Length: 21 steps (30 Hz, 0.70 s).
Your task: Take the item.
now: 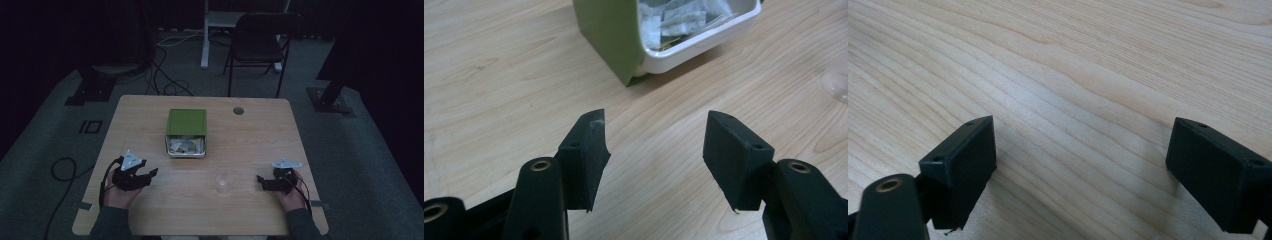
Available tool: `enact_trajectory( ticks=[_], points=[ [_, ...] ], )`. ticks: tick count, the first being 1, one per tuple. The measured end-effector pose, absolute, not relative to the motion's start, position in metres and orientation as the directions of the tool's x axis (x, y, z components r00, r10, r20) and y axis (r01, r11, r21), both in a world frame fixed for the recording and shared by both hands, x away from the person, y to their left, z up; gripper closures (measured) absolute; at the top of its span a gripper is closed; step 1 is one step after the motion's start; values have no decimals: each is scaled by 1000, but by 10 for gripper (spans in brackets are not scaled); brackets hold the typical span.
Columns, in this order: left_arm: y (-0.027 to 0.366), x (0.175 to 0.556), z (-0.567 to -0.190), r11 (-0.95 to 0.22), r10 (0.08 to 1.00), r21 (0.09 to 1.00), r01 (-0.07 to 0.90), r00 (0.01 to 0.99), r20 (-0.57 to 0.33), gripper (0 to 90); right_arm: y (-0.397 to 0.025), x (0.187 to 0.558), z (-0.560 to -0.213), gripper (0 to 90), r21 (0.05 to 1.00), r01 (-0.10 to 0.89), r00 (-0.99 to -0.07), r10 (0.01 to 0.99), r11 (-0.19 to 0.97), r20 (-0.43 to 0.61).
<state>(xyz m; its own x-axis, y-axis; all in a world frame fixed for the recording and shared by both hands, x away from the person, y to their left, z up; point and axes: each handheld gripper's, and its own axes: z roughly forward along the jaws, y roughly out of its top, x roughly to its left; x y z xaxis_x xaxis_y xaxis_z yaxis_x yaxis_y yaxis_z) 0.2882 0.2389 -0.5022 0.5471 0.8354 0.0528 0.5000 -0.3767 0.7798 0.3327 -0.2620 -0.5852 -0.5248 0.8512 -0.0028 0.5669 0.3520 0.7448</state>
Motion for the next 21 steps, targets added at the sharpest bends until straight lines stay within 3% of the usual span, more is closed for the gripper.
enact_trajectory(
  ticks=[21],
  points=[
    [206, 305, -491, -423, 789, 784, 453, 609, 74, 448, -262, 333, -585, 124, 744, 568, -524, 852, 351, -2]
  ],
)
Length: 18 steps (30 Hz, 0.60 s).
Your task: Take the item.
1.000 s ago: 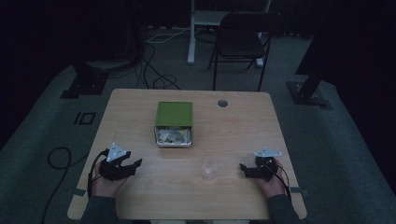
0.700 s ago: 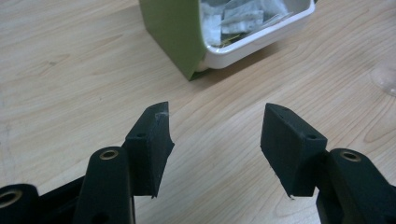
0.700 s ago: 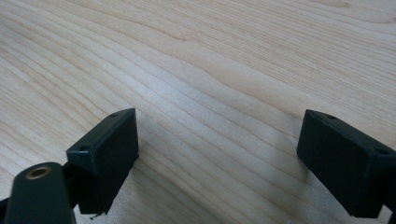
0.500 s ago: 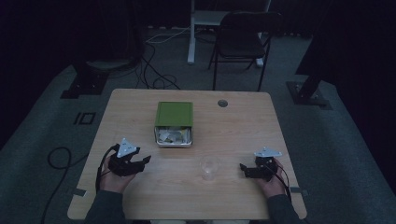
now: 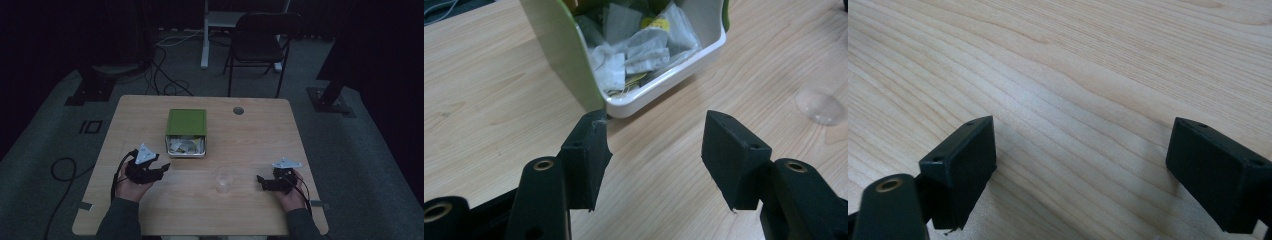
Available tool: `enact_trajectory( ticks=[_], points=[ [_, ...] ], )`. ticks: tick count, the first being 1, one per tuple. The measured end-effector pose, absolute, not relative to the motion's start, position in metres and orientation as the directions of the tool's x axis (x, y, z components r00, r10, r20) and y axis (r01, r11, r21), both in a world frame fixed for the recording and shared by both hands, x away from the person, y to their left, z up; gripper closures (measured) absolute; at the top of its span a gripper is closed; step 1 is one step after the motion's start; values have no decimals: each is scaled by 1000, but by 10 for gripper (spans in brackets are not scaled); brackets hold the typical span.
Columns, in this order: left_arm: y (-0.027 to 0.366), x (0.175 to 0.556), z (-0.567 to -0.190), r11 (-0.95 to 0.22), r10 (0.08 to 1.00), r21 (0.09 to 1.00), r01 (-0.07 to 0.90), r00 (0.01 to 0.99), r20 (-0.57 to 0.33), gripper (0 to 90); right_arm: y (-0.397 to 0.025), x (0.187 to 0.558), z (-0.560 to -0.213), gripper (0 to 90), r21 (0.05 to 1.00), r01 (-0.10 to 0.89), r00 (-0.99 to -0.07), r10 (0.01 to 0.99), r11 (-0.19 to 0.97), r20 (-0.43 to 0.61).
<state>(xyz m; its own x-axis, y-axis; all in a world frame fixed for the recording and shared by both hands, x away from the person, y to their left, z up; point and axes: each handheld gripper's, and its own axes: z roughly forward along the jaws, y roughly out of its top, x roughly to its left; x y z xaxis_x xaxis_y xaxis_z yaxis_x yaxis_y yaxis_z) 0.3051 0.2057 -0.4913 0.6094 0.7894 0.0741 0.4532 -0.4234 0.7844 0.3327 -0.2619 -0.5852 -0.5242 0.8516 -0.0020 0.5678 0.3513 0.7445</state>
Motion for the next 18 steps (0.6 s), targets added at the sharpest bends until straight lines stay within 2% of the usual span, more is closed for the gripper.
enact_trajectory(
  ticks=[18],
  points=[
    [182, 320, -483, -452, 755, 792, 410, 649, 95, 449, -262, 333, -585, 125, 745, 567, -524, 852, 351, -3]
  ],
)
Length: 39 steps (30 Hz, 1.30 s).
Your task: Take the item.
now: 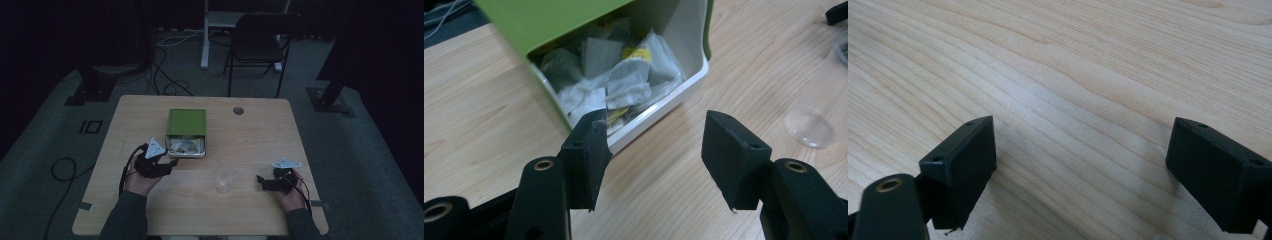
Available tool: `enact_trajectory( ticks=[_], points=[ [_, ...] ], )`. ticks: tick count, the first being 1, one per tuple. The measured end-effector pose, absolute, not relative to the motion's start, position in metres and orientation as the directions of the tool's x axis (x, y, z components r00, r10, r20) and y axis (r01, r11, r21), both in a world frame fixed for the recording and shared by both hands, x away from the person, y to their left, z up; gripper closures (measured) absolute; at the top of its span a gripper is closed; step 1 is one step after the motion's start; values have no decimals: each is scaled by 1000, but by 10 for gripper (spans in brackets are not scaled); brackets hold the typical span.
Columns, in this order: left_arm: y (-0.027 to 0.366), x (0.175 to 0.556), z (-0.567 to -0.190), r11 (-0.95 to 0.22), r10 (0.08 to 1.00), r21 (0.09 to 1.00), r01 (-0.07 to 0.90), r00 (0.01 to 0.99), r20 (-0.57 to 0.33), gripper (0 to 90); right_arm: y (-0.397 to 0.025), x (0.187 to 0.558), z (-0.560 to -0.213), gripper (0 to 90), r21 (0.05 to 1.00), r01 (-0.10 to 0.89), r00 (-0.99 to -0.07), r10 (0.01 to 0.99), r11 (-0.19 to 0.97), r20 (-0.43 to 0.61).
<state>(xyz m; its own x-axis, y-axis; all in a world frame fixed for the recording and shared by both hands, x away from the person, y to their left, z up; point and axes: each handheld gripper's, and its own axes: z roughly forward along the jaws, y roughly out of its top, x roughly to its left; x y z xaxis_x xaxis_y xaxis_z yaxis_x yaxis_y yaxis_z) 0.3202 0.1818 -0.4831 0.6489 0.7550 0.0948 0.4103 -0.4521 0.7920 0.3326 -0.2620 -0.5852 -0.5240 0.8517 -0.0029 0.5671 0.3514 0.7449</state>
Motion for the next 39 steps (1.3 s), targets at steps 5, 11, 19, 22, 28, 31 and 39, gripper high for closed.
enact_trajectory(
  ticks=[5, 11, 19, 22, 28, 31, 39],
  points=[
    [174, 325, -484, -461, 745, 790, 403, 660, 98, 456, -262, 333, -585, 125, 745, 567, -524, 852, 351, -3],
    [166, 332, -487, -470, 736, 787, 399, 670, 100, 461, -262, 333, -585, 125, 745, 567, -524, 852, 351, -3],
    [156, 344, -494, -467, 710, 790, 398, 701, 67, 458, -262, 333, -585, 125, 745, 568, -523, 852, 351, -3],
    [152, 349, -498, -470, 709, 788, 399, 702, 67, 445, -262, 333, -585, 125, 744, 568, -523, 852, 351, -2],
    [146, 358, -507, -466, 710, 786, 406, 701, 59, 407, -262, 333, -585, 125, 744, 568, -523, 852, 351, -2],
    [144, 362, -512, -472, 712, 779, 413, 699, 61, 402, -262, 333, -585, 125, 744, 568, -523, 852, 351, -2],
    [142, 370, -521, -483, 713, 762, 431, 699, 56, 387, -262, 333, -585, 124, 745, 568, -523, 852, 351, -2]
  ],
)
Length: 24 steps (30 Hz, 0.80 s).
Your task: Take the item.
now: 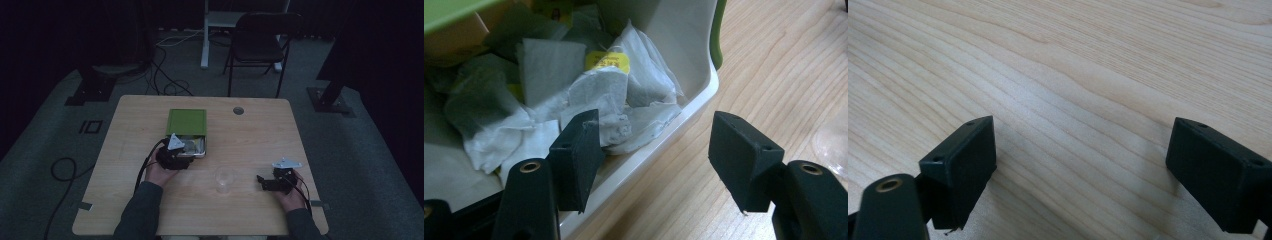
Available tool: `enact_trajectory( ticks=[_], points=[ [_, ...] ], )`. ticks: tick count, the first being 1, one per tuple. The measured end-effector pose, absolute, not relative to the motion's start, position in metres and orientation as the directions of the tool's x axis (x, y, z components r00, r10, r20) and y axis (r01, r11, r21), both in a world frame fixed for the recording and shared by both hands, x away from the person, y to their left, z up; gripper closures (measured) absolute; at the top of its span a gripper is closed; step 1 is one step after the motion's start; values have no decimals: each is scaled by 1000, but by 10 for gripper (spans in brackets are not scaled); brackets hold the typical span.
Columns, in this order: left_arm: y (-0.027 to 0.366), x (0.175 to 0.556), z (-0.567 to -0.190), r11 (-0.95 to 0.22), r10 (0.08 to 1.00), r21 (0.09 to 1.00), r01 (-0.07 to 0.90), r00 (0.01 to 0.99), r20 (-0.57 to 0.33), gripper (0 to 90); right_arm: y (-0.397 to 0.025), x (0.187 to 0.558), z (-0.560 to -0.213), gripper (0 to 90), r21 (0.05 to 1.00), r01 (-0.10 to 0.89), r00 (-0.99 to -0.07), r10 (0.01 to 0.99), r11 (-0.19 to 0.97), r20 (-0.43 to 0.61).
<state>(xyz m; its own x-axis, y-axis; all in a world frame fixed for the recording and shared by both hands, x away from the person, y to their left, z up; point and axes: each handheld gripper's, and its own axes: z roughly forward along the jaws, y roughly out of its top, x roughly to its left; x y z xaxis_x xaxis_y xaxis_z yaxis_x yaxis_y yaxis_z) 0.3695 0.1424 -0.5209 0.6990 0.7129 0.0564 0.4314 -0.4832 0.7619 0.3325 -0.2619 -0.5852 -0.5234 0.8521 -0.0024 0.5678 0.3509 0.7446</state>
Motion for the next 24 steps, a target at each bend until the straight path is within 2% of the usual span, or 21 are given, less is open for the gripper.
enact_trajectory(
  ticks=[12, 24],
  points=[
    [144, 370, -525, -467, 708, 748, 471, 706, -2, 416, -262, 333, -585, 124, 744, 568, -523, 852, 351, -2],
    [147, 344, -529, -458, 703, 758, 465, 711, -11, 424, -262, 332, -585, 125, 744, 568, -524, 852, 351, -2]
  ],
)
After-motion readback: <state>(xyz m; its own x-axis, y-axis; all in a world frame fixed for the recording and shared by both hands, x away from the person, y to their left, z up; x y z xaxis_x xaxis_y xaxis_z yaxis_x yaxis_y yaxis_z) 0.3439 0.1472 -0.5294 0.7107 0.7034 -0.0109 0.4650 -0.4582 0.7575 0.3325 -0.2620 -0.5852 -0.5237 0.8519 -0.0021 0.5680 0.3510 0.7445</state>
